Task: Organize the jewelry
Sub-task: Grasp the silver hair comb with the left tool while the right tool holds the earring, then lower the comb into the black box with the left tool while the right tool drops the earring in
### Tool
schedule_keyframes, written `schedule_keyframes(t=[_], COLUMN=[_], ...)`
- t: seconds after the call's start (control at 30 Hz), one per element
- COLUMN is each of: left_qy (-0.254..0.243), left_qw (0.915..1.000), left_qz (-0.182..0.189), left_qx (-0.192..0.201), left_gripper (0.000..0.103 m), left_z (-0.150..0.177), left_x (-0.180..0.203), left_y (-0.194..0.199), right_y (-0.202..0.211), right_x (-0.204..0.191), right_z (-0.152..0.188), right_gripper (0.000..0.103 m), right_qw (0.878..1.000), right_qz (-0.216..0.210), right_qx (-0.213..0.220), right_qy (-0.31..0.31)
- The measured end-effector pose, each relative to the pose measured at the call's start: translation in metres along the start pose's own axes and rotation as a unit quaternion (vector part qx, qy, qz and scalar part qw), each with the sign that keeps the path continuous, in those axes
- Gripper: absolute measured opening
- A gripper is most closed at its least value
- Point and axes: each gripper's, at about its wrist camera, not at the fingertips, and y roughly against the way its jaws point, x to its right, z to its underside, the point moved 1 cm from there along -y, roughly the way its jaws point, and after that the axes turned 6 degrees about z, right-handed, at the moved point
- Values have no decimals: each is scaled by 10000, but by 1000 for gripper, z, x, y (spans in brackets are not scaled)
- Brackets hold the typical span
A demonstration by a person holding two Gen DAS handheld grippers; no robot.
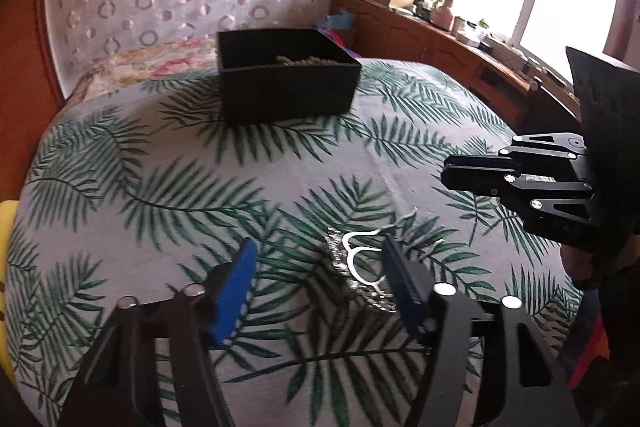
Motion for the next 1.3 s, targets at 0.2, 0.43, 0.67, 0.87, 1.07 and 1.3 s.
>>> schedule_keyframes(t=[0.2,0.43,0.67,0.87,1.07,1.3], left_qy=[17,211,294,147,-7,-67], left_qw=[9999,9996,9993,9989,9986,9980], left_qz=[83,138,205,240,236,158], left_qx=[-145,-88,110,370,477,609], left_gripper=[36,24,17,10,6,6], left_z=[-1,1,0,-5,-8,-12], left_x=[8,6,7,18,27,28], left_y=[-12,-13,-3,13,20,28], right_y=[1,5,4,5,10,15], right_x=[1,2,0,0,3,7], right_z=[3,2,2,1,-2,-8], right_gripper=[12,12,12,12,12,12], right_qw=[10000,10000,10000,10000,9999,9997], right_qz=[8,12,17,35,74,110], right_qx=[7,57,47,82,144,215], right_qy=[-32,-43,-21,-21,-48,-45])
